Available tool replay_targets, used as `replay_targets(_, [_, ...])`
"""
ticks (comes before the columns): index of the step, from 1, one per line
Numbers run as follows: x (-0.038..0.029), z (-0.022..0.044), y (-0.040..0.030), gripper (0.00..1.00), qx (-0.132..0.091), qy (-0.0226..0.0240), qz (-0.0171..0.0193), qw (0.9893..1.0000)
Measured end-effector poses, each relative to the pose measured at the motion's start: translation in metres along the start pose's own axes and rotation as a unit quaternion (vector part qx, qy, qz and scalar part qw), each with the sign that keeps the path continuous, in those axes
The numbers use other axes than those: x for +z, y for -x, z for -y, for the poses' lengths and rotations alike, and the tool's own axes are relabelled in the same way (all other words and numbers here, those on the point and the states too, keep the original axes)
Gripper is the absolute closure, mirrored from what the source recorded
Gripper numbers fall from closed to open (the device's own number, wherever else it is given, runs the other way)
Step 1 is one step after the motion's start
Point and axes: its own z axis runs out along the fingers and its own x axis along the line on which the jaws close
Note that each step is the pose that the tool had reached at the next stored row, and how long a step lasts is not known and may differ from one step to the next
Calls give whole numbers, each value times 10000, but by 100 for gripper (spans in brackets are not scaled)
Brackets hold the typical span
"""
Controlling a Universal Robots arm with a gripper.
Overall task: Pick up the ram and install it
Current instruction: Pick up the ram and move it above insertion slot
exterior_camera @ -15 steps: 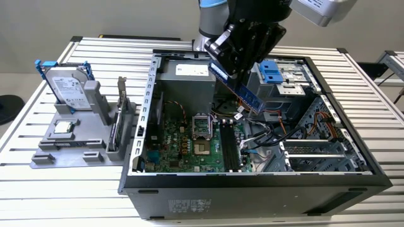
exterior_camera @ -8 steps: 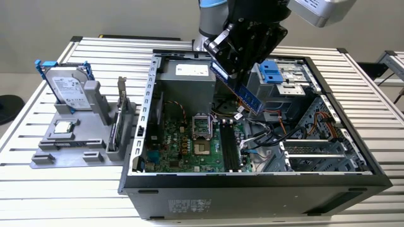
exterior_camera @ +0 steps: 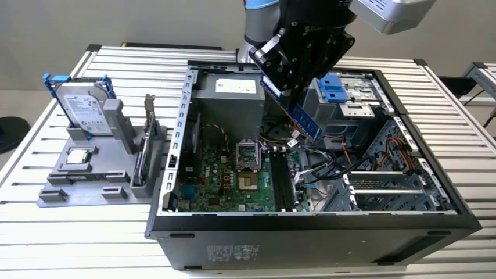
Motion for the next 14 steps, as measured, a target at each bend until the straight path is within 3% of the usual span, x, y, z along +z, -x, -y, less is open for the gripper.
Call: replay_targets(14, [0,0,0,100,466,1,-22,9989])
